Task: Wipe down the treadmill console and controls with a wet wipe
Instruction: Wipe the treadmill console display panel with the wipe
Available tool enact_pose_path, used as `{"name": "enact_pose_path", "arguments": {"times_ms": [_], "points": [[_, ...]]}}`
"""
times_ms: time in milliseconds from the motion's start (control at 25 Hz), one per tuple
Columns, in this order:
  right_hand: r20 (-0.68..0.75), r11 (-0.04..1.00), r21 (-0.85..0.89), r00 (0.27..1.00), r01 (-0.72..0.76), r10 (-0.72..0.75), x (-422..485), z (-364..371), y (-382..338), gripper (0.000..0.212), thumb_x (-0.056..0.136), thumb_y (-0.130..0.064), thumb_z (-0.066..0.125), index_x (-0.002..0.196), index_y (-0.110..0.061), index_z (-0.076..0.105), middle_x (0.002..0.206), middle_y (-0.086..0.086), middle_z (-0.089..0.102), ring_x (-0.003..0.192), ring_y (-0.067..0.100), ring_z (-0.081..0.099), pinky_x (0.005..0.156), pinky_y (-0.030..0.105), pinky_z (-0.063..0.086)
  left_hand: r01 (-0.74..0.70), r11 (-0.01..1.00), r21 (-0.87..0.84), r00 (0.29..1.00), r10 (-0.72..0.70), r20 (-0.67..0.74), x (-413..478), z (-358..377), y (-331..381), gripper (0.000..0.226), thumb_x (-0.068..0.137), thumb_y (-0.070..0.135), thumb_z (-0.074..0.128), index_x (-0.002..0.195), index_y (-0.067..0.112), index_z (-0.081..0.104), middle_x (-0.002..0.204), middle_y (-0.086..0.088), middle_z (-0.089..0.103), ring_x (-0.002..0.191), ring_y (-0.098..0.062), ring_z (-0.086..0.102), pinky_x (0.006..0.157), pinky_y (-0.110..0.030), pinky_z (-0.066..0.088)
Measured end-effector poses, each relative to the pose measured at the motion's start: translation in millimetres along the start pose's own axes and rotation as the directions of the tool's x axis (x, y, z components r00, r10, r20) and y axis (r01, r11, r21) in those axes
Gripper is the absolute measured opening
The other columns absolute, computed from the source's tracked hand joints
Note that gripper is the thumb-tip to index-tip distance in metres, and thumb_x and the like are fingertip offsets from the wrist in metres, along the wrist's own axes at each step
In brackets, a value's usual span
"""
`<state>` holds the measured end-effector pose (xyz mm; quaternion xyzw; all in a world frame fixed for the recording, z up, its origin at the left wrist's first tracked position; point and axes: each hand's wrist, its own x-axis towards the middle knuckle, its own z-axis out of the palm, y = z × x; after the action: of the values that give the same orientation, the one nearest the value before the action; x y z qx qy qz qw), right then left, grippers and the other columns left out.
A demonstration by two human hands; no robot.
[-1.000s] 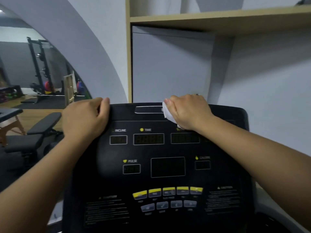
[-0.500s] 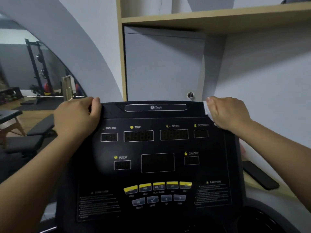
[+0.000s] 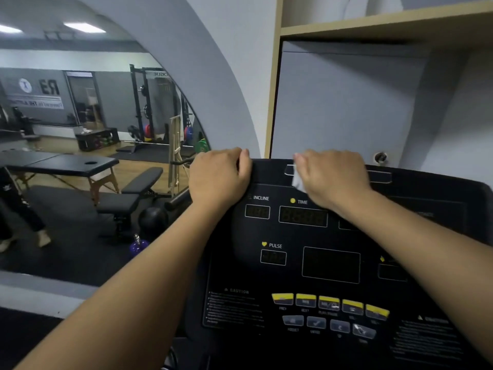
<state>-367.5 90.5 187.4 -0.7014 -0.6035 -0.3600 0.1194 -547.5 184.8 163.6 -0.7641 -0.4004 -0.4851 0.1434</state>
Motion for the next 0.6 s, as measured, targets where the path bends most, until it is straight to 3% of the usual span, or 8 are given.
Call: {"name": "enact_pose_path", "arguments": {"times_ms": [80,160,240,320,400,480,600], "points": [[0.000,0.999,0.004,0.999,0.036,-0.036,15,-2,-35,0.051,0.103,-0.043,0.018,0.103,-0.018,0.062,0.087,0.010,0.068,0.081,0.034,0.065,0.063,0.034,0.038,0.014,1.000,-0.021,1.000,-0.014,-0.004,0,-1,0,0.039,0.095,0.033,0.040,0.060,0.016,0.038,0.053,-0.003,0.048,0.056,-0.032,0.052,0.057,-0.032,0.023],[0.027,0.997,0.002,0.996,0.081,-0.081,28,-6,-66,0.043,0.103,-0.040,0.024,0.107,-0.017,0.060,0.100,0.011,0.069,0.091,0.034,0.066,0.064,0.034,0.031,0.075,0.986,-0.150,0.997,-0.079,-0.022,1,0,-4,0.034,0.098,0.033,0.035,0.072,0.017,0.050,0.070,-0.006,0.063,0.069,-0.031,0.059,0.060,-0.035,0.030],[0.090,0.987,-0.034,0.984,0.155,-0.152,39,-10,-91,0.026,0.099,-0.029,0.036,0.110,-0.016,0.057,0.104,0.008,0.068,0.095,0.033,0.065,0.066,0.034,0.032,0.140,0.879,-0.455,0.980,-0.190,-0.064,-1,-3,-9,0.035,0.098,0.035,0.032,0.099,0.015,0.060,0.092,-0.003,0.069,0.085,-0.024,0.063,0.071,-0.037,0.043],[0.150,0.974,-0.018,0.963,0.228,-0.223,48,-16,-112,0.015,0.094,-0.021,0.042,0.101,-0.018,0.055,0.103,0.005,0.067,0.095,0.029,0.065,0.067,0.032,0.035,0.133,0.747,-0.651,0.954,-0.274,-0.120,-3,-5,-15,0.043,0.095,0.040,0.032,0.110,0.010,0.060,0.103,-0.003,0.068,0.095,-0.021,0.064,0.081,-0.033,0.047],[0.178,0.962,0.036,0.945,0.272,-0.274,55,-23,-131,0.006,0.093,-0.018,0.045,0.091,-0.019,0.050,0.105,0.004,0.067,0.096,0.027,0.065,0.069,0.031,0.040,0.156,0.681,-0.716,0.932,-0.341,-0.120,1,-3,-24,0.051,0.091,0.046,0.032,0.108,0.007,0.061,0.102,-0.003,0.068,0.095,-0.017,0.062,0.082,-0.026,0.045],[0.179,0.962,0.083,0.946,0.261,-0.272,59,-30,-142,0.013,0.093,-0.017,0.048,0.100,-0.018,0.059,0.112,0.005,0.067,0.103,0.028,0.065,0.077,0.033,0.045,0.264,0.617,-0.741,0.910,-0.415,-0.021,7,-1,-33,0.053,0.087,0.050,0.034,0.098,0.009,0.066,0.097,-0.005,0.070,0.092,-0.021,0.062,0.079,-0.030,0.044],[0.234,0.986,0.078,0.959,0.146,-0.160,64,-33,-143,0.024,0.091,-0.017,0.055,0.112,-0.011,0.063,0.114,0.007,0.068,0.109,0.028,0.064,0.086,0.033,0.048,0.382,0.675,-0.631,0.904,-0.416,0.103,7,-6,-34,0.042,0.085,0.044,0.040,0.092,0.015,0.069,0.094,-0.010,0.071,0.093,-0.031,0.063,0.077,-0.035,0.044]]}}
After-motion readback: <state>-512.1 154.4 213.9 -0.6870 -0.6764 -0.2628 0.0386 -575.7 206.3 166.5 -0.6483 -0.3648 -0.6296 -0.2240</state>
